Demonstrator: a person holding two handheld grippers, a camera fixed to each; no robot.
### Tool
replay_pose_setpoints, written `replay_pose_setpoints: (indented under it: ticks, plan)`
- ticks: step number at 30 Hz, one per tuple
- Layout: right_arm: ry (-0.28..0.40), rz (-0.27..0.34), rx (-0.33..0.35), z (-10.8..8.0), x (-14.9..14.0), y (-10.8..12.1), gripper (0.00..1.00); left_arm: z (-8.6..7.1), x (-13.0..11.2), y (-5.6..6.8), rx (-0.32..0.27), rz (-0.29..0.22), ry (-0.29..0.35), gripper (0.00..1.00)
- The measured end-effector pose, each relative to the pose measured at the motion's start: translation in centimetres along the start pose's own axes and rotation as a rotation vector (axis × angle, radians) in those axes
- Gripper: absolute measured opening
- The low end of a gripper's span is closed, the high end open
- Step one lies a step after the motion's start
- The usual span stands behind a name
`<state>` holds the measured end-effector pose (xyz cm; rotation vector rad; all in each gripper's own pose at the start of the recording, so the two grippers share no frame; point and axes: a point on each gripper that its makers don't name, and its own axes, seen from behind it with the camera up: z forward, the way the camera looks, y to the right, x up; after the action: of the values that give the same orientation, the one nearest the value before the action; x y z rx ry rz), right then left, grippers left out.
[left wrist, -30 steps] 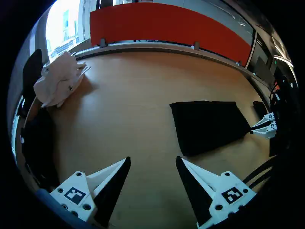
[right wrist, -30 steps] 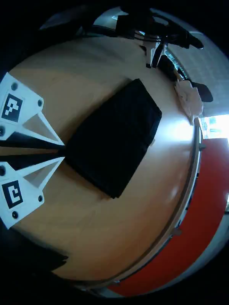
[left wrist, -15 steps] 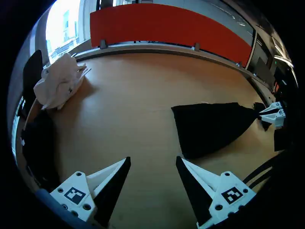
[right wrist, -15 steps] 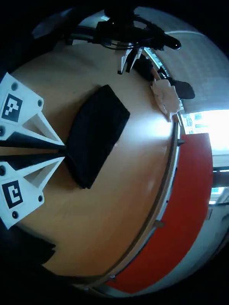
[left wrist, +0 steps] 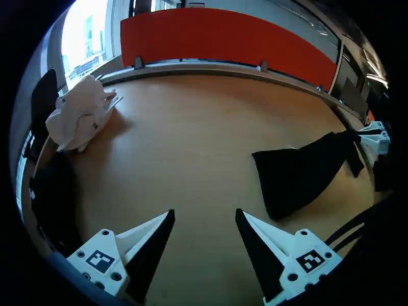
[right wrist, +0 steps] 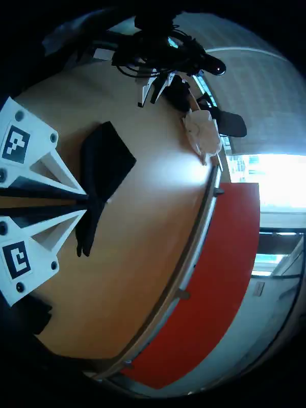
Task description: Fold towel
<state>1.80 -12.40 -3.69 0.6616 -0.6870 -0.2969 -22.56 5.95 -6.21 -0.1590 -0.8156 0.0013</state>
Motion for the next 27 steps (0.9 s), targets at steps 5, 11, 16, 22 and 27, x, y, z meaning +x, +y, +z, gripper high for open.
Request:
replay_pose_setpoints:
  ticks: [5,11,16,22,27]
  plan:
    - [0.019,-0.025,-0.006,-0.8,1.2,0.1,0.06,0.0,0.1,0.1,0.000,0.002,0.002,0.88]
    - [0.026,-0.037,-0.006,-1.1,1.9,0.2,0.06,-0.1,0.0,0.3,-0.002,0.004,0.004,0.88]
    - [0.022,-0.040,0.000,-1.0,1.8,0.1,0.06,-0.2,0.0,0.3,-0.001,0.003,0.005,0.88]
    - [0.014,-0.046,0.018,-0.6,1.5,-0.6,0.06,-0.3,0.1,0.1,0.002,-0.003,0.009,0.88]
    - [0.002,-0.057,0.039,0.0,1.3,-1.3,0.06,-0.5,0.1,0.0,0.003,-0.009,0.012,0.87]
